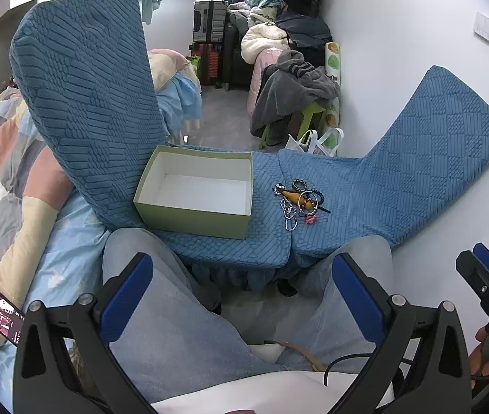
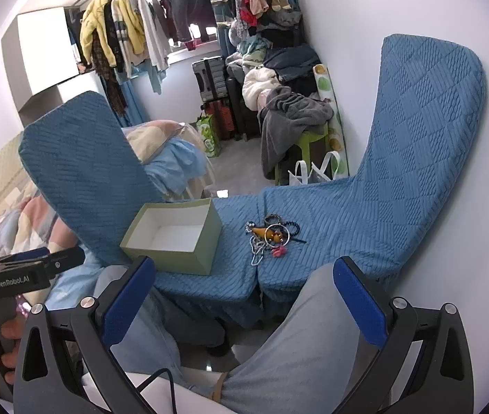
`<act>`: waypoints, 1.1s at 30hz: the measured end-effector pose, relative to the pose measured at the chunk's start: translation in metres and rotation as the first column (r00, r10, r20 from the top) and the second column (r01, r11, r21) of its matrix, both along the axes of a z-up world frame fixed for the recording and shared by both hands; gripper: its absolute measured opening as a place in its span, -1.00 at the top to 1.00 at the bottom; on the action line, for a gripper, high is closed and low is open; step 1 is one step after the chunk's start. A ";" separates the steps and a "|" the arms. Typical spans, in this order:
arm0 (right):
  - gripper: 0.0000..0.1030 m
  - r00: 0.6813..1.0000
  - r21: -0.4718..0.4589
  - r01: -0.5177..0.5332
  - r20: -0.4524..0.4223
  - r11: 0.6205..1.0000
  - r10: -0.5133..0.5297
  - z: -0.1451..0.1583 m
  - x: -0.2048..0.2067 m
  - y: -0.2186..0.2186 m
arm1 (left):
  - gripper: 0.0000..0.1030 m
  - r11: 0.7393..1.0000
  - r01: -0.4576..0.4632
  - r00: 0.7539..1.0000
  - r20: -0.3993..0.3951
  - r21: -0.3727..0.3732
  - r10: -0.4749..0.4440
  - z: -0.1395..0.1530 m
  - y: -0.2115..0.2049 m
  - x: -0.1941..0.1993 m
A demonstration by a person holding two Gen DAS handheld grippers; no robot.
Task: Organize jewelry
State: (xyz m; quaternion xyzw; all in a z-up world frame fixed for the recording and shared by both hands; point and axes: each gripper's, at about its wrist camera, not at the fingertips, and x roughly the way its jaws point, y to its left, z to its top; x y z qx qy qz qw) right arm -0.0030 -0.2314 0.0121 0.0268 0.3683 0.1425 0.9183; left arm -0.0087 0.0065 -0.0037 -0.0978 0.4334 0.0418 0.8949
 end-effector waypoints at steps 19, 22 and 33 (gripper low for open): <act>-0.94 1.000 -0.006 0.009 -0.002 1.000 -0.009 -0.009 0.003 0.000 | -1.00 1.000 -0.011 1.000 -0.017 -0.003 0.011 -0.013 0.002 0.000; -0.94 1.000 -0.010 0.013 -0.011 1.000 -0.013 -0.014 0.006 -0.001 | -1.00 1.000 -0.010 1.000 -0.015 0.003 0.010 -0.016 0.002 0.003; -0.65 1.000 -0.010 -0.027 -0.017 1.000 0.027 -0.029 0.041 0.005 | -0.99 0.997 0.043 0.999 0.007 -0.069 -0.043 -0.033 -0.001 0.048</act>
